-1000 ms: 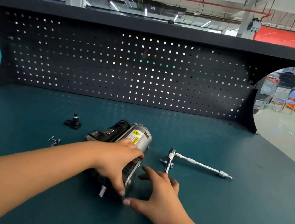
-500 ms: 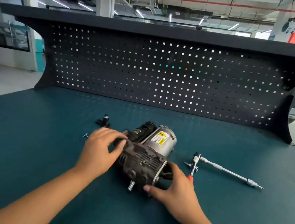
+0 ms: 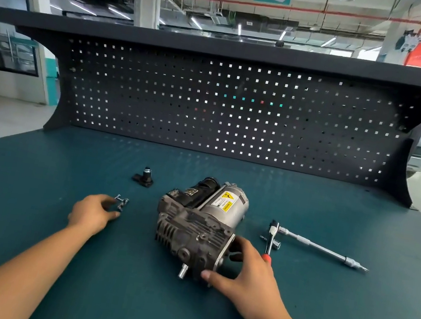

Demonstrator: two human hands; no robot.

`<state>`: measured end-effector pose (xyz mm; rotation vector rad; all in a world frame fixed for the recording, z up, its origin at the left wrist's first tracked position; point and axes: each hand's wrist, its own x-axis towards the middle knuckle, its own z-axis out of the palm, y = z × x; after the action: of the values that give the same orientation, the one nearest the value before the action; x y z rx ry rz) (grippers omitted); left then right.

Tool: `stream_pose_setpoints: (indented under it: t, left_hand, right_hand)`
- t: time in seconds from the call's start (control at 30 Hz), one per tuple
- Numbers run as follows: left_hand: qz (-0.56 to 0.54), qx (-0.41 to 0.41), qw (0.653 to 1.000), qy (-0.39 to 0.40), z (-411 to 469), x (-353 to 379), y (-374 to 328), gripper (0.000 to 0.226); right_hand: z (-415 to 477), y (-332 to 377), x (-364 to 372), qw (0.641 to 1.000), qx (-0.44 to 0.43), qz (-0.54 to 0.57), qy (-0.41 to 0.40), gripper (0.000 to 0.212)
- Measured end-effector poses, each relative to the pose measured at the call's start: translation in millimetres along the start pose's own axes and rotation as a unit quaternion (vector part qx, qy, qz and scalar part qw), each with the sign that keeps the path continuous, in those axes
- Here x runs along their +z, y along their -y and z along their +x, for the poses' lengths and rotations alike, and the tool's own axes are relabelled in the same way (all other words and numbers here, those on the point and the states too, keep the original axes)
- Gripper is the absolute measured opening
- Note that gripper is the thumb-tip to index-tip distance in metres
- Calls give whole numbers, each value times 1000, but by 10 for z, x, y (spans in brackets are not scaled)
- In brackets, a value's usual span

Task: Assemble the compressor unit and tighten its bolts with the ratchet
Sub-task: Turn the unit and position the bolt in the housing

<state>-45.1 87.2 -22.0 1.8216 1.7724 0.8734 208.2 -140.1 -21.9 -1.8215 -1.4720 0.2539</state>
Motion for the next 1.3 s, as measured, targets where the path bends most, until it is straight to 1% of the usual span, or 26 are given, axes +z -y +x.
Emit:
stream_pose_setpoints:
  t: [0.17, 0.33, 0.4, 0.47, 0.5, 0.53, 0.6, 0.63, 0.67, 0.73, 0.77, 0.8, 0.87, 0.93, 0.97, 1.03, 1.13, 1.17, 1.2, 1.23, 1.3]
  left_hand:
    - [61, 11, 998, -27, 13, 64, -90, 28]
    - [75, 23, 996, -45, -24, 114, -208, 19]
    - [61, 44, 996, -54, -86, 102, -268, 18]
    - [9, 87, 994, -60, -205, 76, -399, 14]
    - [-31, 111, 992, -52, -297, 62, -503, 11]
    - [-77, 140, 987, -31, -402, 48, -623, 7]
    - [-150, 208, 966, 24, -658, 27, -897, 13]
    - [-165, 238, 957, 34, -781, 25, -1016, 16]
    - [-162, 262, 951, 27, -880, 30, -1114, 16]
    - [-143, 278, 950, 16, -1035, 30, -1281, 15]
    - [-151, 267, 951, 47, -1106, 36, -1343, 17]
    - [-172, 253, 947, 98, -1175, 56, -1392, 19]
    - [-197, 238, 932, 189, -1319, 111, -1474, 21]
    - [-196, 252, 919, 233, -1437, 181, -1531, 20]
    - [-190, 267, 914, 240, -1474, 222, -1552, 18]
    - [-173, 291, 912, 231, -1507, 288, -1589, 18]
    - [-169, 298, 910, 234, -1498, 325, -1612, 18]
    - [-163, 316, 905, 234, -1472, 305, -1602, 17]
    - [-142, 340, 899, 237, -1423, 272, -1587, 19]
    - [-98, 361, 892, 253, -1360, 232, -1570, 34]
    - [57, 382, 867, 314, -1238, 174, -1520, 78]
  right_hand:
    - [-9, -15, -8, 1000, -10, -19, 7, 83]
    - [-12, -3, -21, 999, -18, -29, 13, 83]
    - [-11, -2, -37, 999, -27, -31, 19, 82]
    - [-4, -10, -56, 999, -33, 2, 16, 84]
    - [-5, -4, -70, 999, -33, 41, 5, 81]
    - [-6, 3, -84, 995, -37, 89, -18, 73]
    - [-12, 23, -105, 980, -62, 165, -92, 46]
    - [-18, 37, -112, 972, -76, 181, -129, 36]
    - [-28, 50, -120, 966, -85, 188, -154, 30]
    - [-38, 67, -121, 963, -97, 186, -169, 29]
    - [-43, 66, -113, 963, -105, 179, -171, 30]
    - [-50, 63, -111, 962, -117, 176, -173, 32]
    - [-56, 72, -122, 957, -135, 182, -181, 35]
    - [-49, 71, -141, 953, -154, 179, -190, 29]
    - [-46, 67, -150, 950, -164, 175, -198, 22]
    - [-47, 58, -175, 944, -171, 179, -217, 12]
    - [-58, 59, -203, 944, -165, 175, -224, 9]
    - [-56, 54, -207, 946, -156, 171, -228, 11]
    - [-48, 39, -209, 948, -136, 171, -231, 14]
    - [-33, 23, -216, 952, -101, 175, -228, 18]
    - [10, -18, -207, 962, -25, 184, -198, 20]
